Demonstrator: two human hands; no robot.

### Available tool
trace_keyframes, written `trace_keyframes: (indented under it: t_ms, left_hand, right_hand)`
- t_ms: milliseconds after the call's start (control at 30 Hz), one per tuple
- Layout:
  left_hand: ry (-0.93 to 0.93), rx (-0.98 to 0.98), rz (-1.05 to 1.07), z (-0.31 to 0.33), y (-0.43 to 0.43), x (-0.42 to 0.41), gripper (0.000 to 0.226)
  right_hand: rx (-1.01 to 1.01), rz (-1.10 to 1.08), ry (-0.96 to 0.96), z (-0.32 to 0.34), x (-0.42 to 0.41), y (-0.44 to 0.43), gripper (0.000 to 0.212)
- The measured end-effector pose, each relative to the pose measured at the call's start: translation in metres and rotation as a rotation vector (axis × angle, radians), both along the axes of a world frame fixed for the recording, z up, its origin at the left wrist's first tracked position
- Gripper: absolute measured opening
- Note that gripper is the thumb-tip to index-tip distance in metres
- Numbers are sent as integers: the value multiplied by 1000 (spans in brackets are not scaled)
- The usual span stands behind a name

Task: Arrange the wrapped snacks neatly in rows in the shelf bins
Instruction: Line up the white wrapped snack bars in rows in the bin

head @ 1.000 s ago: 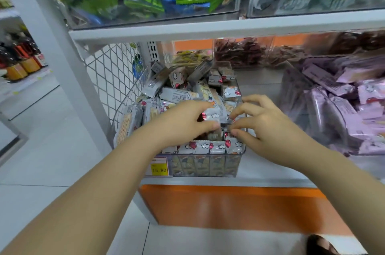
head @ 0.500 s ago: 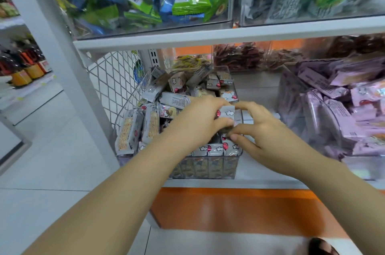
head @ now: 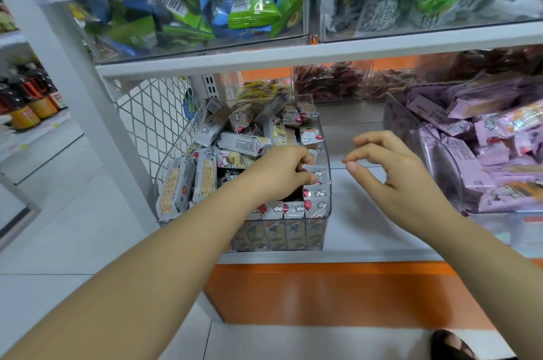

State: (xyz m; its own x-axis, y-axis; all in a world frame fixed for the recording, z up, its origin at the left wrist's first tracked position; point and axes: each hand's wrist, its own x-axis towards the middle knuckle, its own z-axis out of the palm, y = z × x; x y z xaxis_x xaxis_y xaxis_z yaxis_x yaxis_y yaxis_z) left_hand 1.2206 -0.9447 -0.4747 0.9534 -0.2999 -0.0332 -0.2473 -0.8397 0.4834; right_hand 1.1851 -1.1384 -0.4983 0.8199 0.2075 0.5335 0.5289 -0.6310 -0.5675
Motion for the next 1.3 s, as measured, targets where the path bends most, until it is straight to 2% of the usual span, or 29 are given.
trace_keyframes:
  t_ms: [133,267,300,367,467,533,667,800,933,1000,1133,1300]
  left_hand:
    - [58,7,-7,2,0,6,43]
    - [77,168,-33,-4,-3,12,28]
    - [81,189,-35,-5,-4,14,33]
    - [133,148,-37,-1,-2,12,41]
    - [308,-42,-61,11,6,7,52]
    - [352,-43,-63,11,11,4,63]
    - [217,56,-36,2,4,6,47]
    - [140,217,-22,2,-7,3,56]
    - [108,379,-90,5,-10,0,48]
    - [123,324,-110,13,-7,-5,49]
    - [117,8,-82,34,15,-23,42]
    - [-251,-127,26,39,54,-51,29]
  right_hand:
    - [19,-17,5,2,-1,-4,10]
    - [37,-23,-11,1,-2,-6,9]
    - [39,-22,-13,1,-3,-7,9]
    - [43,-17,-1,1,-4,-7,10]
    - [39,-10,27,4,-7,-7,11]
    - [35,-6,37,5,-8,-8,11]
    - [44,-8,52,6,-8,-7,11]
    - [57,-6,52,3,-6,-4,10]
    - [44,6,69,-1,-7,0,10]
    - [25,29,87,-3,-8,2,10]
    - [-19,76,72,-4,-8,3,12]
    - [-40,84,1,-4,-5,12,10]
